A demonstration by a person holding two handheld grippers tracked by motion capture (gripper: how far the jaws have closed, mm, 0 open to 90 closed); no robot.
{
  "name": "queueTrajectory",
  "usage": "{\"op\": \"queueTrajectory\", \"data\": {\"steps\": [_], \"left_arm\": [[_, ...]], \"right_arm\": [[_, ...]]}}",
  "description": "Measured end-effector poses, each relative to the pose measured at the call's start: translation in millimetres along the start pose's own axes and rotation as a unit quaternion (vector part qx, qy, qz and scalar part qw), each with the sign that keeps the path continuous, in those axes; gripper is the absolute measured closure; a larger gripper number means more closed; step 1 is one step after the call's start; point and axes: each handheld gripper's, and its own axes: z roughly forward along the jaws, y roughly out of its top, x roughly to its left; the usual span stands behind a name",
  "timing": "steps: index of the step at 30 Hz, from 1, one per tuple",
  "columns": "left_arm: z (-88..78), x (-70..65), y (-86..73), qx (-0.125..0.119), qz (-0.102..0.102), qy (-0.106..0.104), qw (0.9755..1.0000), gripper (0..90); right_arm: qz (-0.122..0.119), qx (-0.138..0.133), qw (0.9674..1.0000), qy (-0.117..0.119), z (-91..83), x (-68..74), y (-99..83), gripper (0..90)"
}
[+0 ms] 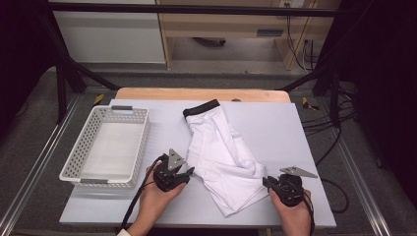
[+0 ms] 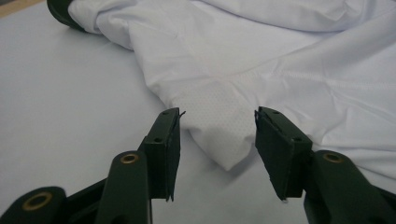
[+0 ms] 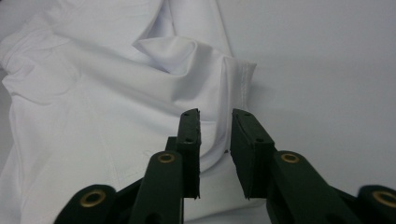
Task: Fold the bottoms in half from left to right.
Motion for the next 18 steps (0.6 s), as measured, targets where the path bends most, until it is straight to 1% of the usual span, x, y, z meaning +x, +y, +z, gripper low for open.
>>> {"op": "queueTrajectory", "data": {"steps": [2, 3, 5, 7, 8, 11, 13, 14, 15, 16, 18], "left_arm": [[0.0, -1.8, -2.7, 0.000, 0.000, -0.001, 1.0000, 49.5], [0.5, -2.6, -4.4, 0.001, -0.001, -0.003, 1.0000, 49.4], [3.4, -4.4, -8.6, 0.009, 0.005, -0.006, 0.9999, 49.2], [7.0, -6.6, -13.2, 0.020, 0.017, -0.003, 0.9996, 48.5], [8.5, -7.2, -15.0, 0.024, 0.018, -0.002, 0.9995, 47.8], [11.1, -5.4, -18.5, 0.027, 0.009, -0.002, 0.9996, 46.9], [12.9, -2.6, -19.5, 0.028, 0.003, -0.003, 0.9996, 47.4], [14.3, -1.7, -19.9, 0.029, 0.003, -0.003, 0.9996, 48.5], [15.5, -1.0, -20.4, 0.031, 0.004, -0.002, 0.9995, 49.8], [16.5, -0.1, -20.9, 0.031, 0.002, -0.001, 0.9995, 51.3], [18.7, 1.4, -21.2, 0.031, 0.001, 0.001, 0.9995, 54.9]], "right_arm": [[-0.014, -0.014, 0.9998, 0.000, -5.0, 5.3, -0.7, 69.9], [-0.023, -0.022, 0.9995, 0.005, -6.6, 9.1, -0.7, 69.2], [-0.039, -0.026, 0.9985, 0.028, -6.1, 18.7, -0.9, 67.8], [-0.068, -0.023, 0.9964, 0.044, -2.2, 32.3, -1.0, 67.7], [-0.085, -0.018, 0.9950, 0.050, 0.6, 39.9, -0.9, 67.7], [-0.130, 0.000, 0.9892, 0.067, 8.4, 63.2, -2.4, 68.3], [-0.161, 0.012, 0.9839, 0.077, 13.0, 77.5, -5.3, 68.4], [-0.172, 0.019, 0.9812, 0.085, 15.2, 83.9, -7.2, 68.3], [-0.186, 0.027, 0.9779, 0.093, 16.9, 90.3, -9.0, 68.3], [-0.201, 0.031, 0.9744, 0.095, 18.6, 95.7, -10.8, 68.2], [-0.216, 0.041, 0.9710, 0.094, 21.2, 102.8, -13.4, 68.3]]}}
